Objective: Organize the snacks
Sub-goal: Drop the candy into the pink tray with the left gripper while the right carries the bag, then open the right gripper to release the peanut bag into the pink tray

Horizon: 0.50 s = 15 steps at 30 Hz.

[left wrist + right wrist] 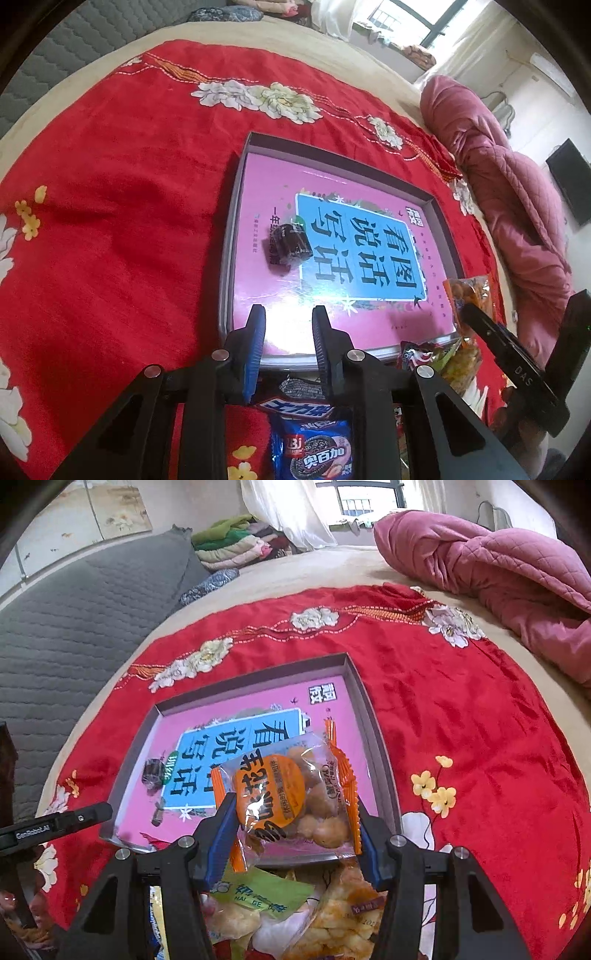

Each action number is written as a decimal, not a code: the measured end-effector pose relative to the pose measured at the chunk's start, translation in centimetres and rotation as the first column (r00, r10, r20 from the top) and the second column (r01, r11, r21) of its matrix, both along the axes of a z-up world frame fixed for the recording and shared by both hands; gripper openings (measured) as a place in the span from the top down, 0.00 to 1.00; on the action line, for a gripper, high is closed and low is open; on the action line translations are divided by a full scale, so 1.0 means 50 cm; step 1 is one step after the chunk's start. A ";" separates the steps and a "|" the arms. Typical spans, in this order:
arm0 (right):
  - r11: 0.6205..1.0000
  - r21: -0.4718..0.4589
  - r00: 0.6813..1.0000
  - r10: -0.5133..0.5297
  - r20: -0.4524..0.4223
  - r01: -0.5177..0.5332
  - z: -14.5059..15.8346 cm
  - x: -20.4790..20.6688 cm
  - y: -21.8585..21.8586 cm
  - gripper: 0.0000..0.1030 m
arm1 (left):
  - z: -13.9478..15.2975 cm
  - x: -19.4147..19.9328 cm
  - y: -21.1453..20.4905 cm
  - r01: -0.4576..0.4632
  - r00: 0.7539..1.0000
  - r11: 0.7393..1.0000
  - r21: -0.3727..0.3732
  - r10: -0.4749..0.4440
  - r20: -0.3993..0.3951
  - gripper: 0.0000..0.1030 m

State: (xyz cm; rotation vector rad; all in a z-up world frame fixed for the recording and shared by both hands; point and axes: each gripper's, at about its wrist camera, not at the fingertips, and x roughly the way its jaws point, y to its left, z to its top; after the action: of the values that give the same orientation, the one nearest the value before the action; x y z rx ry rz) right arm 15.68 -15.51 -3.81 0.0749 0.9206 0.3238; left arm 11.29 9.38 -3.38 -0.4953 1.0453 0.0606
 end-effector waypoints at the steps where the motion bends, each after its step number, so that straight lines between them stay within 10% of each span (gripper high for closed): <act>1: 1.000 0.000 1.000 0.001 -0.004 -0.001 -0.003 0.001 0.000 0.45 | -0.001 0.000 0.000 0.001 1.000 1.000 0.002 -0.001 0.000 0.73; 15: 0.998 -0.049 0.998 -0.042 -0.037 0.040 -0.043 0.029 -0.005 0.44 | -0.007 0.005 -0.011 0.014 1.000 1.000 0.016 -0.014 0.000 0.59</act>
State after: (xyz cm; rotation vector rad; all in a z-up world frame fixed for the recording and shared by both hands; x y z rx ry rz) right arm 17.13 -15.75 -5.99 0.0555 0.9627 0.2631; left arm 11.52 8.85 -3.75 -0.4735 1.0472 0.0558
